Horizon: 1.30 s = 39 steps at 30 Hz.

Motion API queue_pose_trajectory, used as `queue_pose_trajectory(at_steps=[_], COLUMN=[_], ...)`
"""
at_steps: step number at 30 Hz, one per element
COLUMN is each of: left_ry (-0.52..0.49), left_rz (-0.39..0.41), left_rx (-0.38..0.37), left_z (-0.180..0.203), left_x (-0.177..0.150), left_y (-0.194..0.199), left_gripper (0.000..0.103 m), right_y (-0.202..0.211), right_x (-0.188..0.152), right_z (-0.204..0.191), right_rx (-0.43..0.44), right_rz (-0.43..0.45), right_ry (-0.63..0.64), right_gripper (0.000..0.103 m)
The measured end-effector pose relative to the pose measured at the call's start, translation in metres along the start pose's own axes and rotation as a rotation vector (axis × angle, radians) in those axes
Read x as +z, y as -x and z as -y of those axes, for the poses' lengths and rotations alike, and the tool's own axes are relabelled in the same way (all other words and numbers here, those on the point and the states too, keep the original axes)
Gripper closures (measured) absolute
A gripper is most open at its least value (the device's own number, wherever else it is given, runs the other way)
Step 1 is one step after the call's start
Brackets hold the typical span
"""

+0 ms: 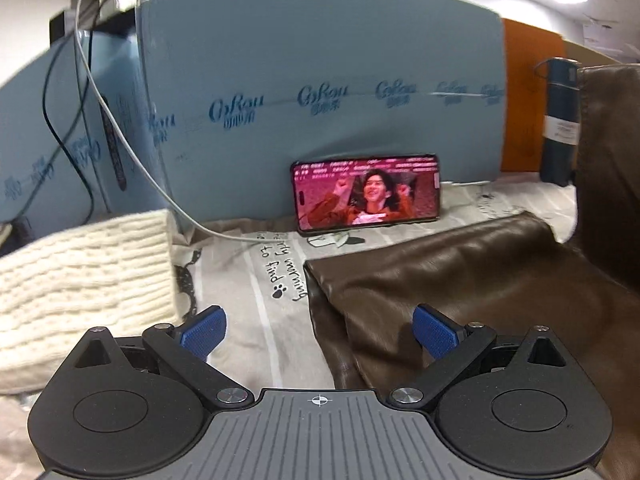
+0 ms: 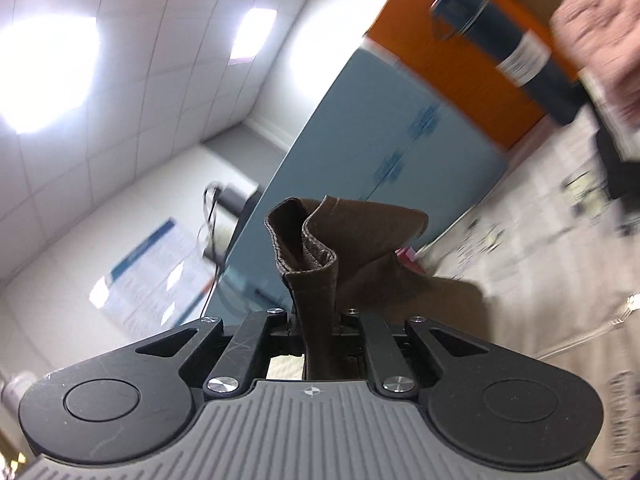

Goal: Fold clothes

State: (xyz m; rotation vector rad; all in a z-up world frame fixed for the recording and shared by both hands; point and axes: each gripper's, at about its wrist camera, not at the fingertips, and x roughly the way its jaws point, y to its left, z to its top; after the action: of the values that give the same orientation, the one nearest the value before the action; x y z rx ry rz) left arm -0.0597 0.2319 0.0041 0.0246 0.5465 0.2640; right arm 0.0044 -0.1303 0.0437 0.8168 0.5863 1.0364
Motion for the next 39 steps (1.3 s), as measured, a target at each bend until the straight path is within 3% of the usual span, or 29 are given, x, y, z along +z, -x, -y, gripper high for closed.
queue_pose_trajectory(at_steps=[5,10,13,16,17,18,19,24,28,30,36,39], left_ry=[0.073,0.223,0.244,0.258,0.260,0.259,0.255,0.176,0.108,0.065,-0.022,-0.011], left_rz=[0.007,-0.006,0.002,0.037,0.050,0.061,0.072,0.129,0.172,0.184,0.162,0.136], left_rx=[-0.020,-0.107,-0.088,-0.056,-0.051,-0.050,-0.052,-0.092,-0.150,-0.164,-0.041,-0.024], left_z=[-0.009,-0.029,-0.032,-0.034,-0.035,-0.035,-0.034,-0.022,-0.005,0.006,0.027,0.027], left_x=[-0.002,-0.008,-0.007,-0.006,-0.006,-0.005,-0.005,-0.009,-0.017,-0.021,-0.023,-0.025], left_y=[-0.004,-0.002,0.001,0.010,0.014,0.018,0.023,0.043,0.056,0.061,0.062,0.062], left_gripper=[0.002,0.002,0.002,0.002,0.002,0.002,0.002,0.002,0.002,0.002,0.001,0.001], right_y=[-0.043,-0.077,-0.090,-0.095,-0.094,-0.093,-0.092,-0.089,-0.089,-0.084,-0.056,-0.037], right_x=[-0.023,-0.054,-0.075,-0.094,-0.099,-0.102,-0.106,-0.119,-0.126,-0.125,-0.118,-0.106], right_z=[-0.015,-0.021,-0.022,-0.024,-0.026,-0.029,-0.032,-0.043,-0.043,-0.047,-0.064,-0.063], right_rx=[0.019,0.022,-0.017,-0.046,-0.047,-0.035,-0.024,0.049,0.021,0.049,0.203,0.191], right_rz=[-0.128,-0.286,-0.379,-0.448,-0.457,-0.460,-0.463,-0.511,-0.549,-0.554,-0.574,-0.515], right_ry=[0.043,0.097,0.152,0.215,0.237,0.256,0.276,0.346,0.379,0.399,0.506,0.553], right_gripper=[0.097,0.096,0.096,0.081,0.068,0.048,0.041,0.021,0.020,0.019,0.016,0.011])
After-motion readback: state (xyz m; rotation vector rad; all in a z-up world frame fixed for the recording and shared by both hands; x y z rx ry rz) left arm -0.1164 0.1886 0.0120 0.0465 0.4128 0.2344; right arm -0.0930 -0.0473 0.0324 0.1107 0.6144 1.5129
